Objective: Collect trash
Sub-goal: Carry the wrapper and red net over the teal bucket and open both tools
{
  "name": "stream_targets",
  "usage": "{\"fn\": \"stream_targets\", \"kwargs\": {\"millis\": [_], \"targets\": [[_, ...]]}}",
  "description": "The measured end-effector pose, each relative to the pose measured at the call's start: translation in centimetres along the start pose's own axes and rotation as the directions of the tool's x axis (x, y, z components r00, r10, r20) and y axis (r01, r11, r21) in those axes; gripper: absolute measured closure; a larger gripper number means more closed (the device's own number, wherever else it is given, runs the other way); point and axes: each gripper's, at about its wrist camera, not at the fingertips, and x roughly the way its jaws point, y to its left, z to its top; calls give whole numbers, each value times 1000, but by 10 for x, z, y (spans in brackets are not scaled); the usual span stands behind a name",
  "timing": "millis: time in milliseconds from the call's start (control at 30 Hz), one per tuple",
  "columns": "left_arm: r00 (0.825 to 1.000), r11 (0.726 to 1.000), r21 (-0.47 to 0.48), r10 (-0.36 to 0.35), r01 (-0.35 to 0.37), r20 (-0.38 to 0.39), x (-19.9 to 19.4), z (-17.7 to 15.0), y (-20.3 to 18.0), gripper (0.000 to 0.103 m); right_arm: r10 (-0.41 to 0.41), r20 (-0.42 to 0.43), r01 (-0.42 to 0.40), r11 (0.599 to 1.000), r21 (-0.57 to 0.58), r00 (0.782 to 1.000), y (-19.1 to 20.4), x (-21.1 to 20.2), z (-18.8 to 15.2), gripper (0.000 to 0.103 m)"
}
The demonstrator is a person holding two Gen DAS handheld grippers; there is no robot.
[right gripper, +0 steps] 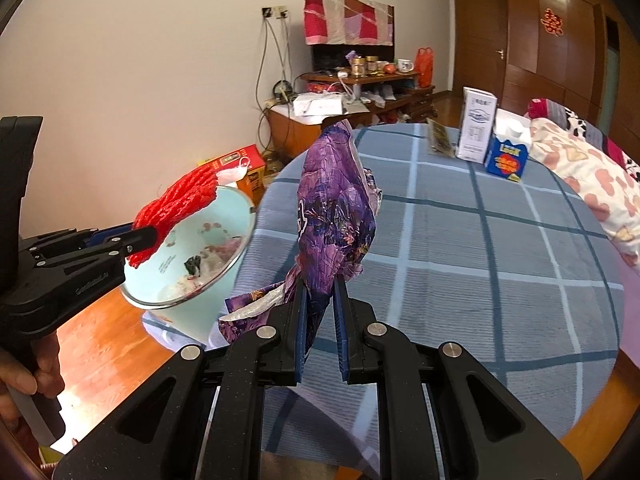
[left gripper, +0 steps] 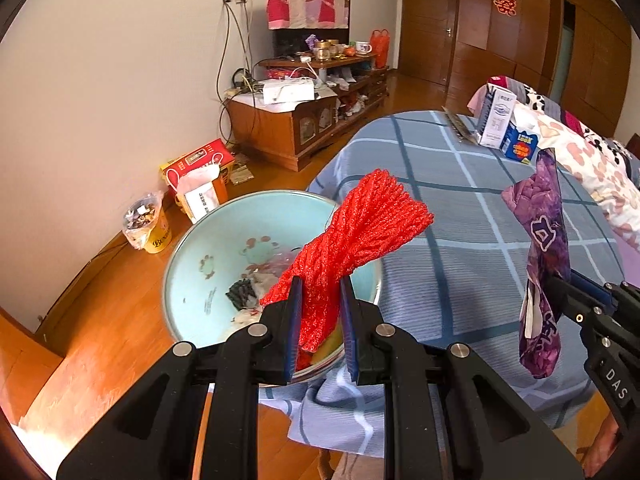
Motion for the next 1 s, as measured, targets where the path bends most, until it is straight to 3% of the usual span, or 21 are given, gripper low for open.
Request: {"fn": "stream_targets", "kwargs": {"millis": [1000], "targets": [[996,993,-77,86,-85,0,6,-3,41,84,100,-25,-102,991,-84,995,56,24,13,89]]}}
